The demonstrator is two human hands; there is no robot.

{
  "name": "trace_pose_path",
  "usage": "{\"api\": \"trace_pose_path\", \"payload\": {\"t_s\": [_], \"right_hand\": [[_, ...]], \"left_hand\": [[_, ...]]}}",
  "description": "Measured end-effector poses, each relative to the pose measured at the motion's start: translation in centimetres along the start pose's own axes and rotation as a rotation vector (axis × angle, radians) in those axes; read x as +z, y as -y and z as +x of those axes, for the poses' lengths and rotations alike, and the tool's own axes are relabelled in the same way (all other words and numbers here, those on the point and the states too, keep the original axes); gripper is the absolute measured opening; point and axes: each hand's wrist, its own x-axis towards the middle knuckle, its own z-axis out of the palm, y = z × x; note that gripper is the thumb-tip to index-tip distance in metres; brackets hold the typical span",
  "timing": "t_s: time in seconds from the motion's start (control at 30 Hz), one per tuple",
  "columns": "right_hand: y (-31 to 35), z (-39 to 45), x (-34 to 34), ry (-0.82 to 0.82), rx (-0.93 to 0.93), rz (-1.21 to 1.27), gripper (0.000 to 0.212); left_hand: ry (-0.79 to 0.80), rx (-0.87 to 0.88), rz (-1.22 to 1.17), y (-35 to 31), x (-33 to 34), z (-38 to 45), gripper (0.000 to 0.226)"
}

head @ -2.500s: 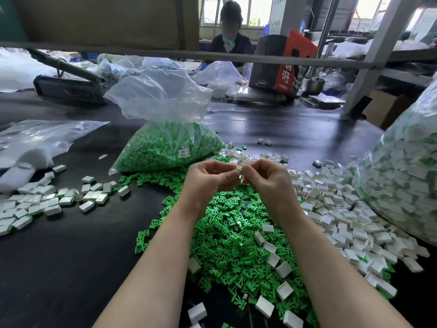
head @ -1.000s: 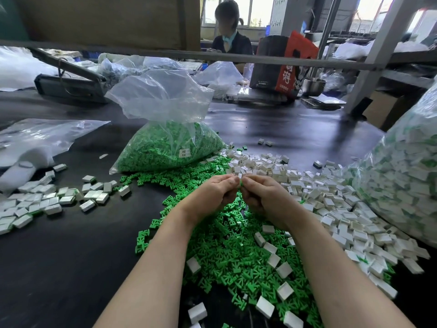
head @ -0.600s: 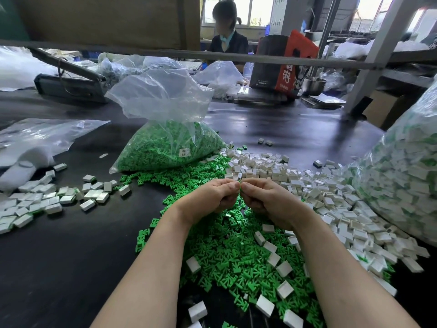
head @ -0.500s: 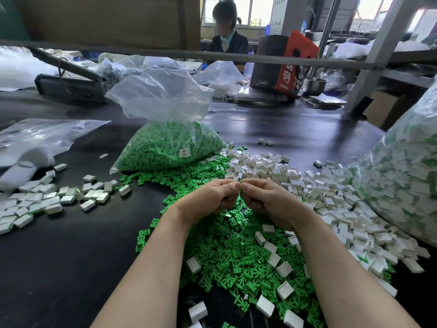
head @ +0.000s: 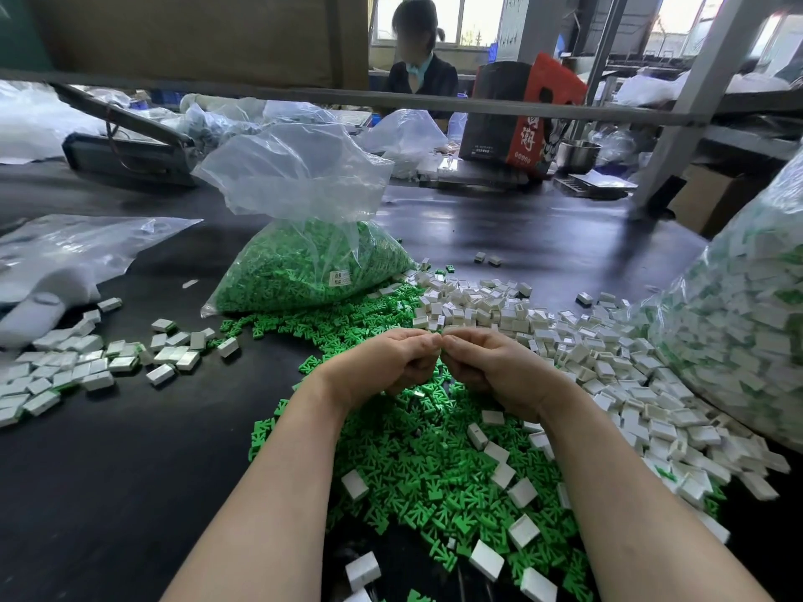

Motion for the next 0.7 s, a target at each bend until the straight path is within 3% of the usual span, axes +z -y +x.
{"api": "trace_pose_path", "payload": {"t_s": [0.27,0.5,0.7], "right_hand": [[-0.9,0.6,0.1,-0.078,0.016,0.091,0.034],[-1.2,0.8,0.0,-0.153,-0.008,0.141,0.035],[-1.2,0.9,0.0,-0.164,-0.004,0.141,0.032]], "left_hand": [[-0.056,0.044,-0.072,0.0,0.6,0.4,0.027],[-0.138,0.036,-0.178,0.0,0.7,0.7,0.04],[-0.175,0.062,-0.063,-0.1,0.6,0.7,0.039]]}}
